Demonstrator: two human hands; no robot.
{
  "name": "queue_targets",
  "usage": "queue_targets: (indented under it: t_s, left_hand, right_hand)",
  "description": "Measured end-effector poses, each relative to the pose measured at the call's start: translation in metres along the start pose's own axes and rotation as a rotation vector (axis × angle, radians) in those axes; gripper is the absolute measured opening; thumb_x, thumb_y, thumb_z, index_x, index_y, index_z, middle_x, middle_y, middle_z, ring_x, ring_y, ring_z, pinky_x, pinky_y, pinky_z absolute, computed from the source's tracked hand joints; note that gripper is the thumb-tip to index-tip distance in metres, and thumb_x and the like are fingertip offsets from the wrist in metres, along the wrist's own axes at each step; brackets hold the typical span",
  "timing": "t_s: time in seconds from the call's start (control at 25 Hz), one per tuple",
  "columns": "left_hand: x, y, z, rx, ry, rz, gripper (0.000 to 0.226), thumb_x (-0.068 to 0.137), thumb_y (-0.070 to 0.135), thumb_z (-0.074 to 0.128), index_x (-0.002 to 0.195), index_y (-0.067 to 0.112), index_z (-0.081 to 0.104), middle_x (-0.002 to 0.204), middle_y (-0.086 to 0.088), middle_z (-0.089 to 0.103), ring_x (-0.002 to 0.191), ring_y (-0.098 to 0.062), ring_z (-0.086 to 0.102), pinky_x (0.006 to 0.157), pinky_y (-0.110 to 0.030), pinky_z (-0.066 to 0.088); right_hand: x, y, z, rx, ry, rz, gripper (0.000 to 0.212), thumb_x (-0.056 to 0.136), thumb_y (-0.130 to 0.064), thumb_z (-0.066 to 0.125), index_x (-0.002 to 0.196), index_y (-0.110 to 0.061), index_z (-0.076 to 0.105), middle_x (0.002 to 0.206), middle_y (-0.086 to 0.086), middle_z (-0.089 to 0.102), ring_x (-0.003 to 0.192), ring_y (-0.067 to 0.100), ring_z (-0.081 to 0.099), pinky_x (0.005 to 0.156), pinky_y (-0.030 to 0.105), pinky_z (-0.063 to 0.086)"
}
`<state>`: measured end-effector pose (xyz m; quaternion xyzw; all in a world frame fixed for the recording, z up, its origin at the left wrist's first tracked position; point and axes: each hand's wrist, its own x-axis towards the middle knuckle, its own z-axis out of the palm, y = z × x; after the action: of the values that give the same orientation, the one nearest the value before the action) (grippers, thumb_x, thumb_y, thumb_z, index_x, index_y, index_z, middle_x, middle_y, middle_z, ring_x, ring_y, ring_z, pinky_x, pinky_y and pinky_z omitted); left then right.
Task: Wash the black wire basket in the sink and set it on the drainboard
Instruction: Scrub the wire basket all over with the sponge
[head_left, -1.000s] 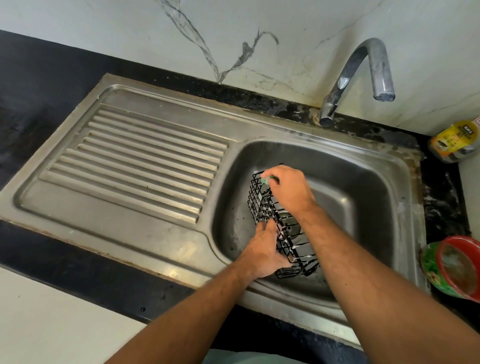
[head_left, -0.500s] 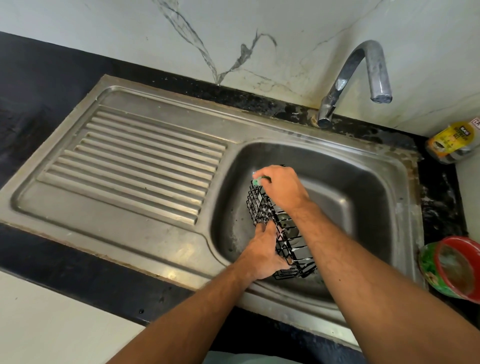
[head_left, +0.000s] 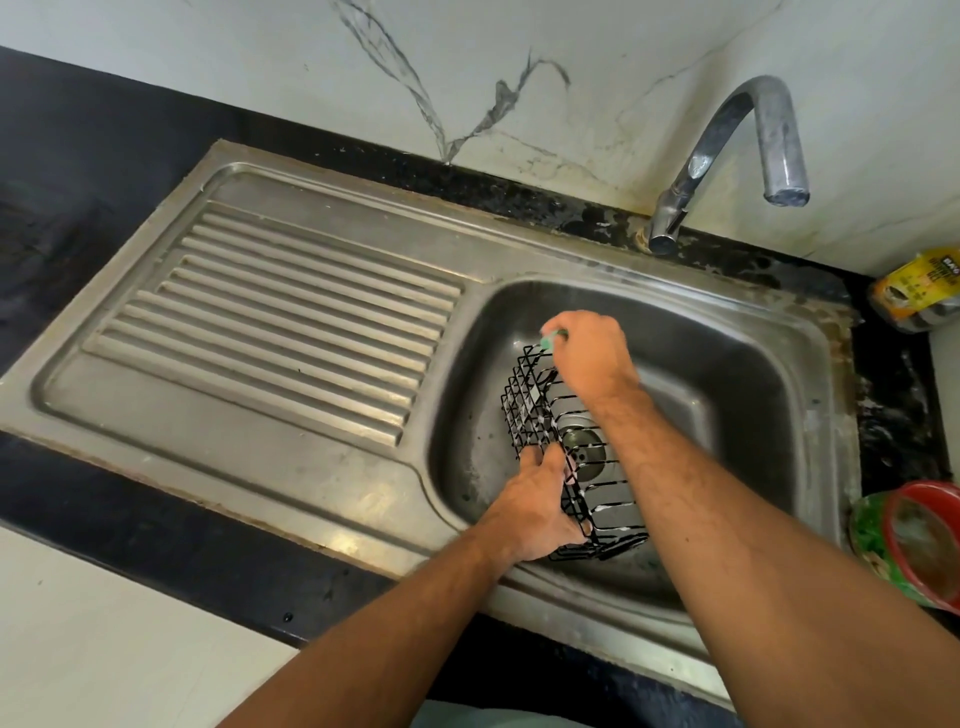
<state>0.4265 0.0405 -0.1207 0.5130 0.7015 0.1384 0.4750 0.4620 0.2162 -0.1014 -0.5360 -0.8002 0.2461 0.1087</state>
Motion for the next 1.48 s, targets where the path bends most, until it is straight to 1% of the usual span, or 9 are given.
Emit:
queue_targets:
  t_s: [0.12,0.24,0.32,0.52,0.72,0.8,0.96,1.16,1.48]
  left_hand:
    - [0.001,-0.001,0.002,0.014,-0.003,0.007,0.082,0.078,0.019,0.085,0.140,0.015,0.031,0.140,-0.009,0.032,0.119,-0.029,0.056,0.106,-0.033,0.048]
    - [0.004,-0.003,0.003,0.005,-0.001,-0.002,0.091,0.076,0.019,0.086,0.146,0.016,0.027,0.142,-0.009,0.032,0.121,-0.029,0.055,0.108,-0.030,0.045]
    - [0.005,-0.004,0.003,-0.002,0.002,-0.004,0.091,0.076,0.020,0.086,0.146,0.017,0.027,0.141,-0.008,0.033,0.123,-0.029,0.054,0.109,-0.032,0.045]
    - [0.007,-0.007,0.003,-0.043,0.038,-0.014,0.074,0.074,0.027,0.088,0.130,0.021,0.039,0.132,-0.002,0.040,0.118,-0.023,0.055,0.105,-0.030,0.044]
    - [0.014,-0.017,0.008,-0.162,0.113,-0.021,0.070,0.060,0.047,0.087,0.114,0.037,0.044,0.120,0.006,0.056,0.111,-0.013,0.059,0.098,-0.037,0.051]
    - [0.035,-0.047,0.026,-0.277,0.117,0.000,0.072,0.054,0.054,0.085,0.113,0.040,0.047,0.120,0.002,0.062,0.112,-0.020,0.065,0.096,-0.046,0.056]
    - [0.008,-0.018,0.010,-0.345,0.155,0.090,0.064,0.065,0.025,0.090,0.117,0.022,0.052,0.114,-0.001,0.070,0.109,-0.024,0.069,0.095,-0.041,0.057]
    - [-0.016,0.032,0.018,-0.453,0.187,0.188,0.072,0.068,0.009,0.092,0.122,0.029,0.049,0.120,0.001,0.069,0.112,-0.011,0.069,0.092,-0.026,0.056]
    - [-0.033,0.071,0.051,-0.468,0.217,0.088,0.048,0.082,0.000,0.081,0.115,0.010,0.048,0.106,-0.007,0.071,0.090,-0.007,0.072,0.069,-0.015,0.056]
  right_hand:
    - [0.000,0.003,0.001,0.069,0.087,0.183,0.032,0.093,-0.004,0.055,0.108,-0.025,0.075,0.110,0.001,0.073,0.099,0.021,0.068,0.093,0.033,0.055]
    - [-0.005,-0.003,0.004,0.089,-0.086,-0.012,0.027,0.096,-0.010,0.058,0.105,-0.026,0.077,0.107,-0.007,0.074,0.097,0.011,0.068,0.095,0.026,0.052]
    - [-0.003,-0.002,-0.001,0.091,-0.075,-0.017,0.028,0.095,-0.010,0.058,0.103,-0.027,0.077,0.106,-0.006,0.075,0.096,0.010,0.068,0.094,0.023,0.051]
    - [-0.026,0.018,-0.027,0.346,0.122,0.352,0.028,0.090,-0.007,0.062,0.102,-0.025,0.078,0.100,-0.005,0.077,0.079,0.005,0.065,0.072,0.016,0.049]
    - [-0.084,0.024,-0.044,0.525,0.133,0.377,0.030,0.085,-0.004,0.067,0.091,-0.032,0.077,0.095,-0.016,0.075,0.089,-0.003,0.066,0.087,0.015,0.049]
    - [-0.100,0.030,-0.047,0.656,0.150,0.436,0.033,0.084,-0.003,0.071,0.084,-0.035,0.076,0.094,-0.016,0.076,0.090,-0.001,0.069,0.090,0.021,0.054]
    - [-0.129,0.047,-0.060,0.966,0.297,0.572,0.030,0.085,0.003,0.071,0.083,-0.027,0.076,0.092,0.002,0.079,0.086,0.013,0.075,0.086,0.033,0.061]
    - [-0.166,0.072,-0.107,1.286,0.368,0.564,0.025,0.090,0.010,0.064,0.091,-0.014,0.073,0.093,0.011,0.076,0.085,0.021,0.075,0.076,0.028,0.062]
    - [-0.196,0.114,-0.114,1.126,0.226,0.626,0.032,0.086,0.004,0.071,0.090,-0.028,0.073,0.087,-0.004,0.078,0.092,0.011,0.070,0.088,0.036,0.060]
